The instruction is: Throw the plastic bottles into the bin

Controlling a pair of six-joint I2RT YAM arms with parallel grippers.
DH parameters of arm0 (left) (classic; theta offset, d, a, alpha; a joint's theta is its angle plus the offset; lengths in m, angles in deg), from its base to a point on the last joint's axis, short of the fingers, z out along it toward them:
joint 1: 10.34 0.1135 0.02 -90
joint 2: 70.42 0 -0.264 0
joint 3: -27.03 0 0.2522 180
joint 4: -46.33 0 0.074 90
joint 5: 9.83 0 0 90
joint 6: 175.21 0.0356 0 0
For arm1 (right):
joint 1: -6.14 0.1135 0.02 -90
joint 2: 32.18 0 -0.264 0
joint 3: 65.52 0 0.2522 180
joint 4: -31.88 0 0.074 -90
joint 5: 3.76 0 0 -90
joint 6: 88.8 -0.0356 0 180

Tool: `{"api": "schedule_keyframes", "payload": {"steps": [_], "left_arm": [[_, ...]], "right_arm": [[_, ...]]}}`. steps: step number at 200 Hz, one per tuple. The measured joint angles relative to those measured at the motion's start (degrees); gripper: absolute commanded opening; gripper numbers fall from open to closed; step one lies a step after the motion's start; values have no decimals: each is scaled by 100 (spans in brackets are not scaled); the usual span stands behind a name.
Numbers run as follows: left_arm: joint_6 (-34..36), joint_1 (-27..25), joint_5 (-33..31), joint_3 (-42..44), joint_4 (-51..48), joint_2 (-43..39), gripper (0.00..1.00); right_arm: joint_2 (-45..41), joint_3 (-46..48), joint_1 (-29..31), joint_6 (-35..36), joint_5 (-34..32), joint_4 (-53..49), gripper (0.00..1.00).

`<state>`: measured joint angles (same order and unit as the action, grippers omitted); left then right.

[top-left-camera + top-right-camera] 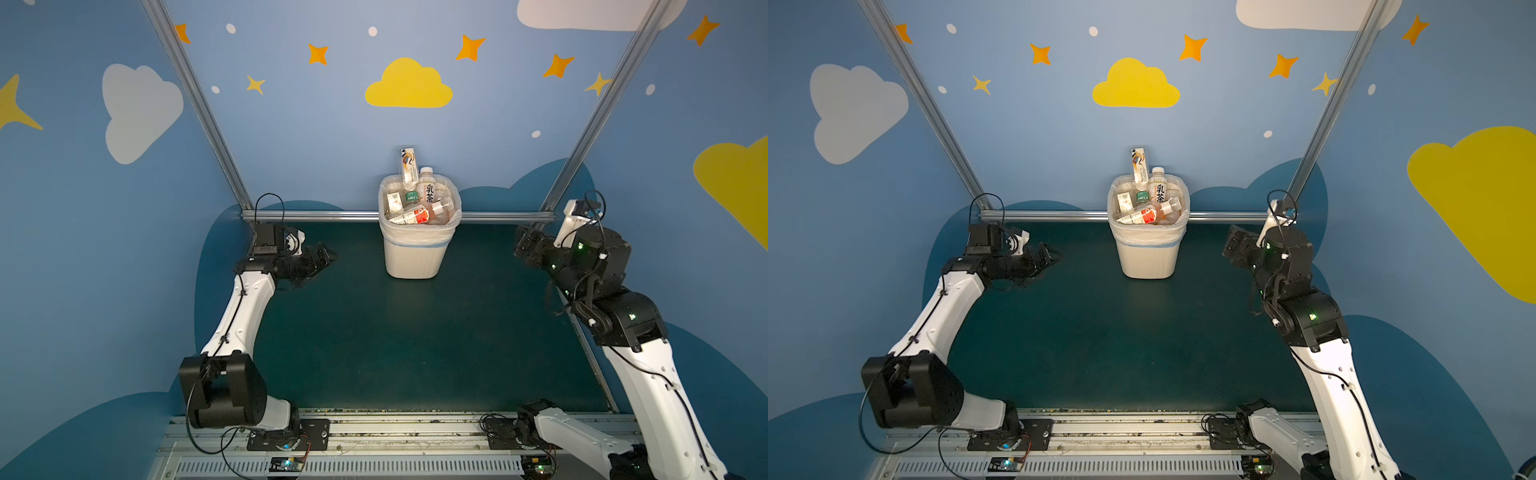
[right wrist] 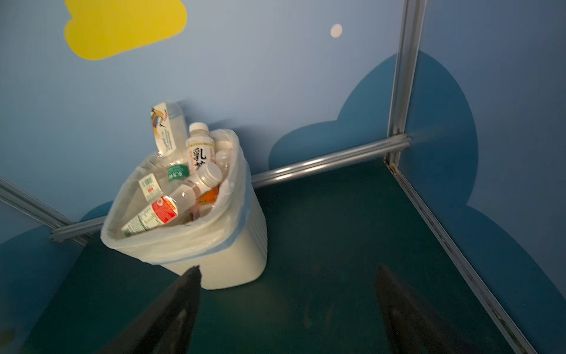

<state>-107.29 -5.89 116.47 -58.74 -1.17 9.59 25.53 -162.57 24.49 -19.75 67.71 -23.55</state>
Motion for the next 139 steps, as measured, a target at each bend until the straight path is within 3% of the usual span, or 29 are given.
{"api": "schedule_keyframes", "payload": {"steps": [38,82,139], "left_arm": [[151,0,-389,387,267,-826,100],[319,42,-1082,929,590,-1832,100],[286,225,-1408,1899,870,-2417,100]], "right_arm": [[-44,605,-715,-278,844,-831,90],[-24,1182,-1515,-490,2063,-984,93],[15,1532,-1825,-420,2653,-868,93]]}}
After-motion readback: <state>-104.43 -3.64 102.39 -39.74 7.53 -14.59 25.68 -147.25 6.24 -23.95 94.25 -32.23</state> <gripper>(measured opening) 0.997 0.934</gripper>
